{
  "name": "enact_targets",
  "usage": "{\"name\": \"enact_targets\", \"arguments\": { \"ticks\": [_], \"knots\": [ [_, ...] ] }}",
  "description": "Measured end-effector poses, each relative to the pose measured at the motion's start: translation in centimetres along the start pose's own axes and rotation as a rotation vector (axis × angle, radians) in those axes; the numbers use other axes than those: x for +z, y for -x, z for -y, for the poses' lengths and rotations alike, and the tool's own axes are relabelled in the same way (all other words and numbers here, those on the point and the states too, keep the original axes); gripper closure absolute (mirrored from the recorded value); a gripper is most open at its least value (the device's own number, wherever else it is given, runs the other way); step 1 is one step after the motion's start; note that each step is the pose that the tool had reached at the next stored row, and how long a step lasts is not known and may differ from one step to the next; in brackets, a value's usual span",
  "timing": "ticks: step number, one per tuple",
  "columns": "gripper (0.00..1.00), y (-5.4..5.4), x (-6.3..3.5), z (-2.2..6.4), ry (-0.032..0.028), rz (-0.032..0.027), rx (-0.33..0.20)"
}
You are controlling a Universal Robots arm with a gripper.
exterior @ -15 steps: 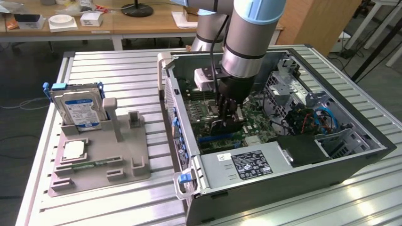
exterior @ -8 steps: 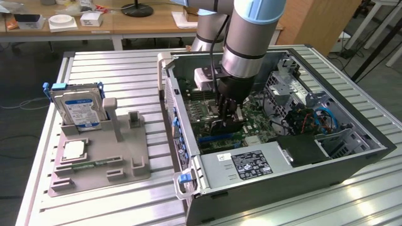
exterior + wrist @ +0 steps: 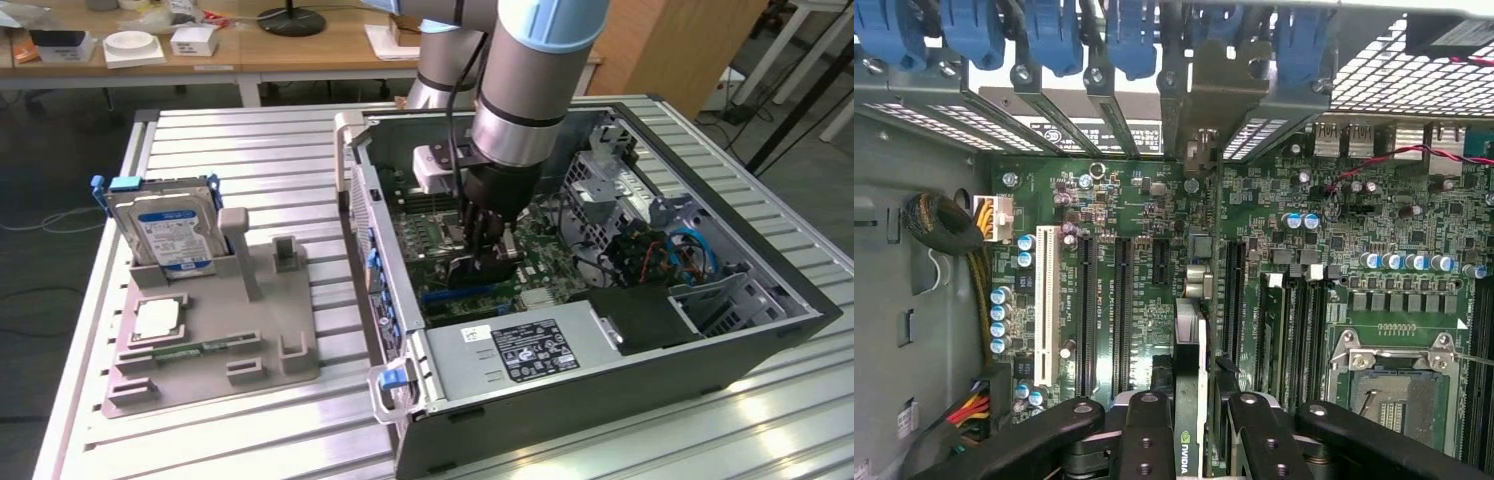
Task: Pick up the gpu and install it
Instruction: 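Insert the gpu into the slot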
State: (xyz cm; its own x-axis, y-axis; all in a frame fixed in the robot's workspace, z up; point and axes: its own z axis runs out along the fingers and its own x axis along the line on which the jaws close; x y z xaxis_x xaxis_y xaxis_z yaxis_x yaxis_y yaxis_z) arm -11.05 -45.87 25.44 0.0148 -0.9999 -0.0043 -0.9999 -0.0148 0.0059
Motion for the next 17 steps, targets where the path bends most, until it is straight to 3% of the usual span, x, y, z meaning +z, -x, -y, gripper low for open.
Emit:
{"name": "enact_targets", "arguments": {
  "ticks": [17],
  "knots": [
    [0.74, -0.12, 0.44, -0.09, -0.0003, -0.0018, 0.001]
  ]
}}
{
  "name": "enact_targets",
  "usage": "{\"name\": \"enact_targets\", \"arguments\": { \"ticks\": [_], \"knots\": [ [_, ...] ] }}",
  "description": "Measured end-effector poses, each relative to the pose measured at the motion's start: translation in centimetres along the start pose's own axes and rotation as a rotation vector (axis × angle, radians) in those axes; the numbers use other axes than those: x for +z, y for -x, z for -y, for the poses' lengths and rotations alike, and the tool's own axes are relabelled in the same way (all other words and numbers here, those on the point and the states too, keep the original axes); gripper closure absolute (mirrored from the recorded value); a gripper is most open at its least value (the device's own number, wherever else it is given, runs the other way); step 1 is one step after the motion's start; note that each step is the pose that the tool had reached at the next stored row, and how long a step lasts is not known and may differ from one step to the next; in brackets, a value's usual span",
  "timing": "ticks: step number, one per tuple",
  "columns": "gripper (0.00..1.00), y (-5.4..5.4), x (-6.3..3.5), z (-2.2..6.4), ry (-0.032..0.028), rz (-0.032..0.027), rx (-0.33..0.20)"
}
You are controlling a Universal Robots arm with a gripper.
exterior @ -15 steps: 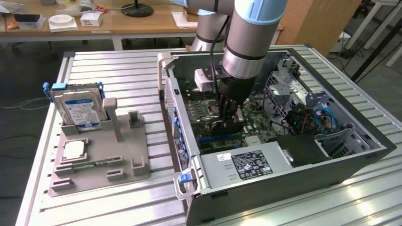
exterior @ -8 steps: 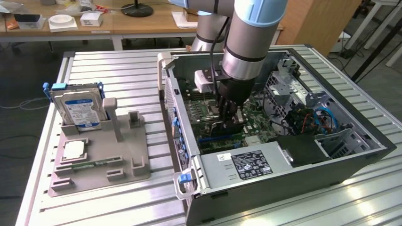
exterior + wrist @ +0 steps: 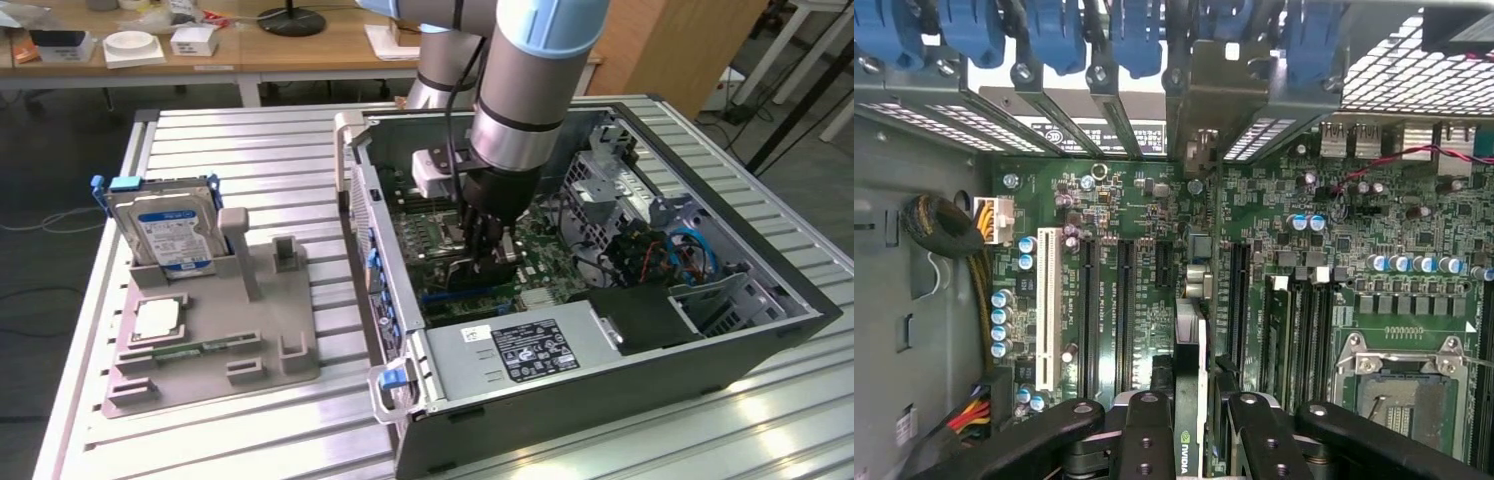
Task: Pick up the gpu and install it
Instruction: 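Insert the gpu into the slot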
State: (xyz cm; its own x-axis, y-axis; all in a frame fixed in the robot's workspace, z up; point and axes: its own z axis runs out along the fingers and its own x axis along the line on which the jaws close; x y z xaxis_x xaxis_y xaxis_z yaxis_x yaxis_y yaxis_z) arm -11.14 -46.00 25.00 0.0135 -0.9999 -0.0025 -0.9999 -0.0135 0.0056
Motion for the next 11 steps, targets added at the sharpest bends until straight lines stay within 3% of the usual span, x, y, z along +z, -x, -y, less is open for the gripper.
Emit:
{"name": "enact_targets", "arguments": {
  "ticks": [11],
  "knots": [
    [0.74, 0.08, 0.05, -0.01, -0.0003, 0.0004, 0.035]
  ]
}}
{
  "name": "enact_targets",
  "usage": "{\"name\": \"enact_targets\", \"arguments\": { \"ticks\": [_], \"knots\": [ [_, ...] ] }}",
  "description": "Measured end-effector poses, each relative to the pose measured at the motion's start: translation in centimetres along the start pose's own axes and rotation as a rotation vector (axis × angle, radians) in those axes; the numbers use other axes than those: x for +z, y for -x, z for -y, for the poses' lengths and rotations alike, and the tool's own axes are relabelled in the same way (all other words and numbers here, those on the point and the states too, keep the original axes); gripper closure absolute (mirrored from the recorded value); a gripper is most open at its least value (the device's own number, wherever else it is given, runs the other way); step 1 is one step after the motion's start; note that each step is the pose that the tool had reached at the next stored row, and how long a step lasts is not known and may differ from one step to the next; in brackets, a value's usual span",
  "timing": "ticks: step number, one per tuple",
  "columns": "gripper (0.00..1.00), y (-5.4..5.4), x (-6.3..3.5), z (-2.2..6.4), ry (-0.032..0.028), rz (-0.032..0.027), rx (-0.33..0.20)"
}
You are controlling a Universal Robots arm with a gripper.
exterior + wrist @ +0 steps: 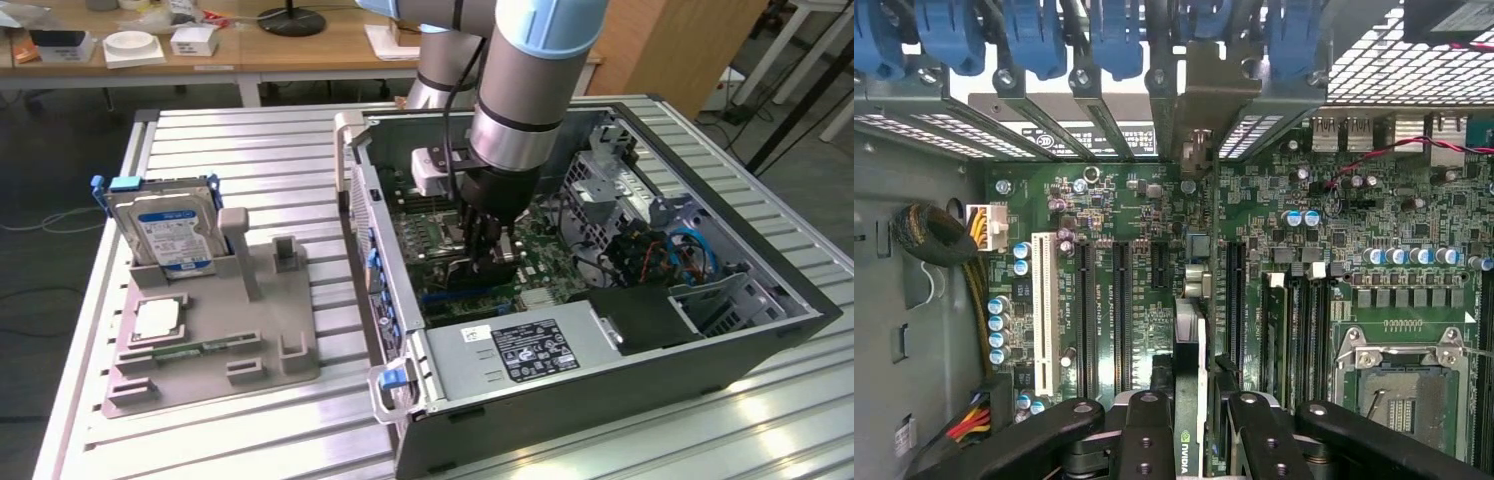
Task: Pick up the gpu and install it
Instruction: 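Insert the gpu into the slot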
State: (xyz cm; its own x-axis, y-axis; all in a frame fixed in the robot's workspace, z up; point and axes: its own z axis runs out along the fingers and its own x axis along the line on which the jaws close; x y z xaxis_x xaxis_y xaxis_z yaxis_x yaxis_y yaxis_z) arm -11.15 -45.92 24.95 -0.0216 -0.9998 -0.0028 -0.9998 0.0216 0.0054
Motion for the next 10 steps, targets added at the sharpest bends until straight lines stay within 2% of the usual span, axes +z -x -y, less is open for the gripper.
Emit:
{"name": "enact_targets", "arguments": {
  "ticks": [10],
  "knots": [
    [0.74, -0.01, 0.14, 0.00, 0.0003, -0.0004, 0.000]
  ]
}}
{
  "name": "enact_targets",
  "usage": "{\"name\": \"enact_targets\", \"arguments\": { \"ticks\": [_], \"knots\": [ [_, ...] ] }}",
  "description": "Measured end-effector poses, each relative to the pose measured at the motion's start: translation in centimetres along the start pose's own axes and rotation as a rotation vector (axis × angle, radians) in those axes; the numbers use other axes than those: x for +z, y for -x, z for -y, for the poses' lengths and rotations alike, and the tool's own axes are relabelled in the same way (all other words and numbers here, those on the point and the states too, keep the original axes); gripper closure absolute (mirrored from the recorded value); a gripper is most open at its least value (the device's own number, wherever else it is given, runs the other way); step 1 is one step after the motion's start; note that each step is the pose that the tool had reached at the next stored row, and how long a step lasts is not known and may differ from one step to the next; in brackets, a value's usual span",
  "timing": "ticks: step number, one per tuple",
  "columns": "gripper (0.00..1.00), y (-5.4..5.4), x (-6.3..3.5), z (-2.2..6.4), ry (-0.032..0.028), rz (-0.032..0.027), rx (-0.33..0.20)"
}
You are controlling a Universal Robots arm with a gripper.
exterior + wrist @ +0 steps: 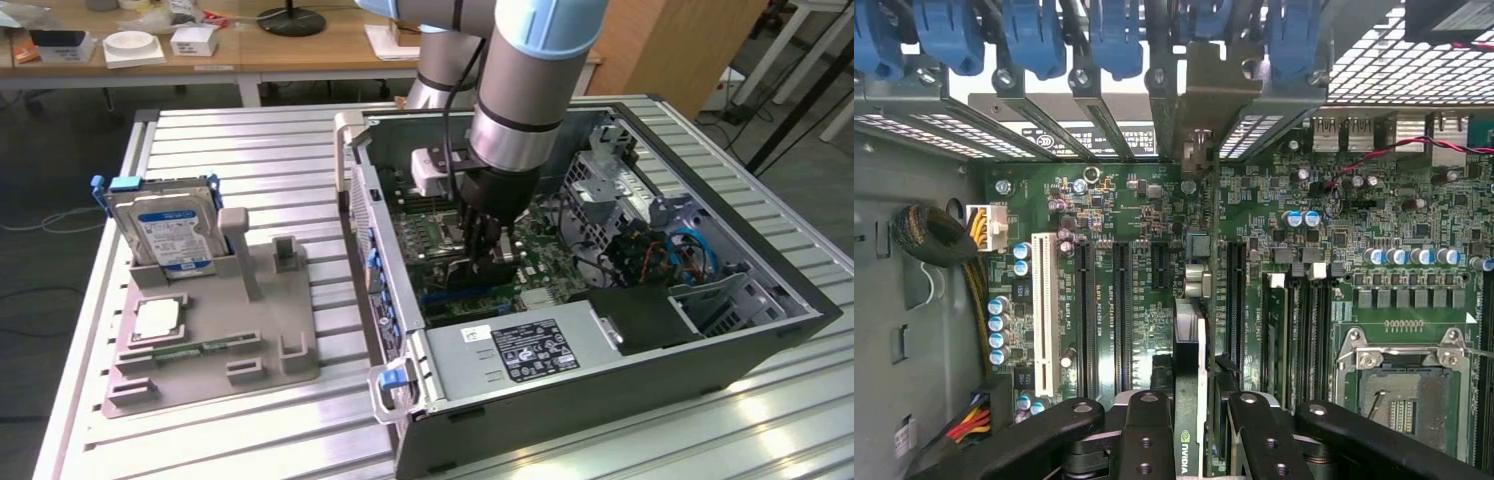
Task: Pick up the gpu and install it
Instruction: 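Insert the gpu into the slot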
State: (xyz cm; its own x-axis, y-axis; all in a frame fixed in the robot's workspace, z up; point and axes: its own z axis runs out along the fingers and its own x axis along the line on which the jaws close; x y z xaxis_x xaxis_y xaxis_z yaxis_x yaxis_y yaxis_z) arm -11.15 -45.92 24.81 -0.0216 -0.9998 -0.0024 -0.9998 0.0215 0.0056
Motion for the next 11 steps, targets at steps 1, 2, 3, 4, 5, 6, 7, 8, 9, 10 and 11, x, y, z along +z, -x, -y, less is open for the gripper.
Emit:
{"name": "enact_targets", "arguments": {
  "ticks": [1, 2, 3, 4, 5, 6, 7, 8, 9, 10, 11],
  "knots": [
    [0.74, 0.00, 0.03, 0.00, 0.0000, 0.0000, 0.000],
    [0.74, 0.00, 0.08, 0.00, -0.0001, 0.0002, 0.000],
    [0.74, 0.00, 0.11, 0.00, -0.0002, 0.0002, 0.000],
    [0.74, 0.00, 0.16, 0.00, -0.0003, 0.0003, 0.000],
    [0.74, 0.01, 0.22, 0.01, -0.0007, 0.0010, 0.000],
    [0.74, 0.01, 0.26, 0.01, -0.0007, 0.0009, 0.000],
    [0.74, 0.01, 0.27, 0.01, -0.0004, 0.0005, 0.000],
    [0.74, 0.00, 0.28, 0.01, -0.0003, 0.0003, 0.000],
    [0.74, 0.00, 0.28, 0.01, -0.0002, 0.0002, 0.000],
    [0.74, 0.00, 0.28, 0.01, -0.0002, 0.0001, 0.000],
    [0.74, 0.00, 0.29, 0.01, -0.0002, 0.0002, 0.000]
  ]
}}
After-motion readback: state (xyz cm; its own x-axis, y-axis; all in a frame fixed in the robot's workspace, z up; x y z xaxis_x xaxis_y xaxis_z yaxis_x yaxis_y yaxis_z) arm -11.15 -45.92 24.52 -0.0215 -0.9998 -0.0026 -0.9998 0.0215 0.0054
